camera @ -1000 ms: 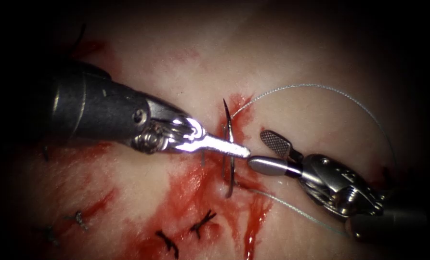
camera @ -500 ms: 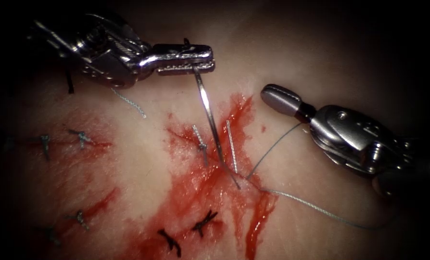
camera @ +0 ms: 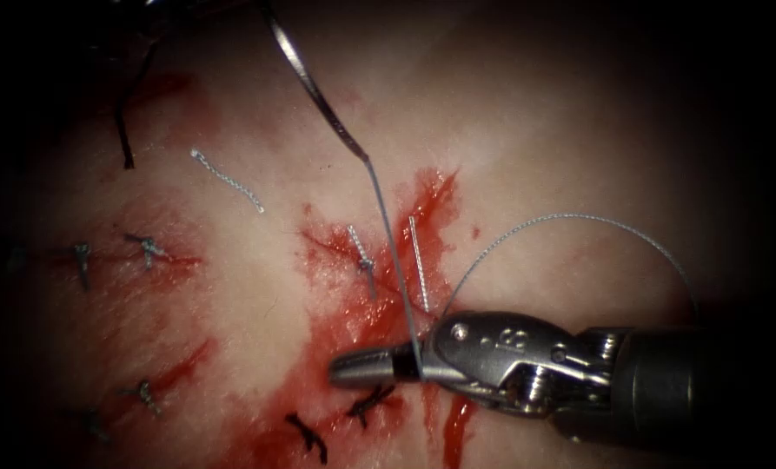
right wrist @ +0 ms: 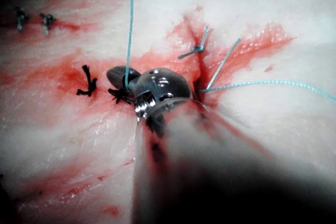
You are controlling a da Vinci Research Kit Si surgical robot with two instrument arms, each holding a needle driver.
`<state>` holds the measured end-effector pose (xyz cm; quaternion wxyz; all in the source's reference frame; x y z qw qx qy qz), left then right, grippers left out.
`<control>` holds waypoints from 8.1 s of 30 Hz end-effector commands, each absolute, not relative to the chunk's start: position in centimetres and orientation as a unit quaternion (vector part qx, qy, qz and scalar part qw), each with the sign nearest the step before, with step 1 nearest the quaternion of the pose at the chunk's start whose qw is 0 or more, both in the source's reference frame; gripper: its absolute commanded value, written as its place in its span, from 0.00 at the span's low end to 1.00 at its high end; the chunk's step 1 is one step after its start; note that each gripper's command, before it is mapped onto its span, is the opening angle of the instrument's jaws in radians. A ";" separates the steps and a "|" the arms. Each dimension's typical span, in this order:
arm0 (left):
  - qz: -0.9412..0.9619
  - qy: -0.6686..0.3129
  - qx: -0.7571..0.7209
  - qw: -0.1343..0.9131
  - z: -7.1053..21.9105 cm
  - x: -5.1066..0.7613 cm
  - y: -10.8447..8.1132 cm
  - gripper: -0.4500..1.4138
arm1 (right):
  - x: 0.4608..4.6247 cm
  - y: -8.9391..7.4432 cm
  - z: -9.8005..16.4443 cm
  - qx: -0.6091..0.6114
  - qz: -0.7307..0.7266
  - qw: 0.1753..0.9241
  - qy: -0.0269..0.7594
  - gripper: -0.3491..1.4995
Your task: Wound Closure
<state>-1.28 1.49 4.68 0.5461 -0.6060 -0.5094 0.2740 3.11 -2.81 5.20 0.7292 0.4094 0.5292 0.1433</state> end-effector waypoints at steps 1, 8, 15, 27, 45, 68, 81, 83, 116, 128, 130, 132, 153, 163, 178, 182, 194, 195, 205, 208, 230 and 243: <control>0.297 -0.478 -0.617 0.550 4.8 -1.23 1.6 0.00 | 3.11 -3.0 5.1 0.436 0.146 0.722 0.517 0.00; 0.470 -0.273 -0.622 0.564 5.1 -0.28 2.0 0.00 | 2.73 -3.3 4.8 0.507 0.179 0.707 0.459 0.00; 0.591 -0.136 -0.565 0.560 5.4 0.29 2.2 0.00 | 2.21 -3.4 4.7 0.553 0.203 0.695 0.412 0.00; 0.624 -0.122 -0.543 0.548 5.4 -0.02 2.0 0.00 | 2.01 -3.3 4.8 0.544 0.236 0.702 0.394 0.00; 0.570 -0.420 -0.541 0.455 5.2 -1.15 1.1 0.00 | 2.38 -1.9 4.7 0.202 0.387 0.693 0.573 0.22; 0.557 -0.560 -0.497 0.358 5.0 -1.84 0.4 0.00 | 2.51 -2.5 5.3 0.335 0.446 0.651 0.515 0.00; 0.554 -0.570 -0.495 0.352 4.8 -1.85 0.4 0.00 | 2.50 -2.5 6.0 0.307 0.445 0.679 0.496 0.00; 0.554 -0.571 -0.493 0.352 4.8 -1.86 0.4 0.00 | 2.47 -2.5 6.1 0.302 0.444 0.687 0.489 0.00; 0.788 -0.212 -0.394 0.424 5.5 -0.51 1.3 0.00 | 1.98 -1.5 4.9 0.234 0.501 0.590 0.589 0.00; 0.823 -0.194 -0.370 0.384 5.7 -0.54 1.2 0.12 | 2.09 -1.7 5.1 0.238 0.481 0.598 0.595 0.07; 0.838 -0.189 -0.377 0.346 5.7 -0.52 1.1 0.37 | 2.10 -1.7 5.1 0.238 0.479 0.599 0.595 0.09; 0.840 -0.208 -0.384 0.321 5.7 -0.48 1.1 0.57 | 2.11 -1.7 5.1 0.238 0.479 0.599 0.596 0.10; 0.863 -0.166 -0.383 0.285 5.4 -0.19 1.6 0.90 | 2.18 -1.8 5.1 0.242 0.471 0.602 0.597 0.14; 0.923 0.011 -0.383 -0.016 5.5 -0.95 1.5 0.84 | 2.22 -1.9 5.1 0.248 0.471 0.601 0.596 0.15; 0.925 0.054 -0.279 -0.252 6.5 -1.31 1.4 0.83 | 2.25 -1.9 5.1 0.248 0.470 0.601 0.596 0.17; 0.916 0.079 -0.259 -0.296 6.5 -1.31 1.5 0.83 | 2.25 -1.9 5.1 0.248 0.469 0.602 0.597 0.19; 0.888 0.134 -0.175 -0.404 6.8 -1.53 1.4 0.75 | 2.27 -1.9 5.1 0.249 0.468 0.602 0.597 0.21; 0.889 0.133 -0.174 -0.402 6.8 -1.55 1.4 0.75 | 2.27 -1.9 5.1 0.249 0.468 0.602 0.597 0.21; 0.911 0.120 -0.183 -0.348 6.7 -1.39 1.4 0.11 | 2.29 -2.0 5.1 0.253 0.465 0.603 0.597 0.22; 0.917 0.130 -0.182 -0.331 6.5 -1.32 1.5 0.00 | 2.29 -2.0 5.1 0.254 0.465 0.603 0.597 0.22; 0.942 0.119 -0.225 0.220 6.1 -2.00 0.9 0.00 | 2.91 -2.1 5.0 0.263 0.314 0.635 0.655 0.00; 0.972 0.137 -0.030 0.186 6.8 -2.07 0.5 0.00 | 3.50 -2.3 4.5 0.288 0.274 0.541 0.741 0.00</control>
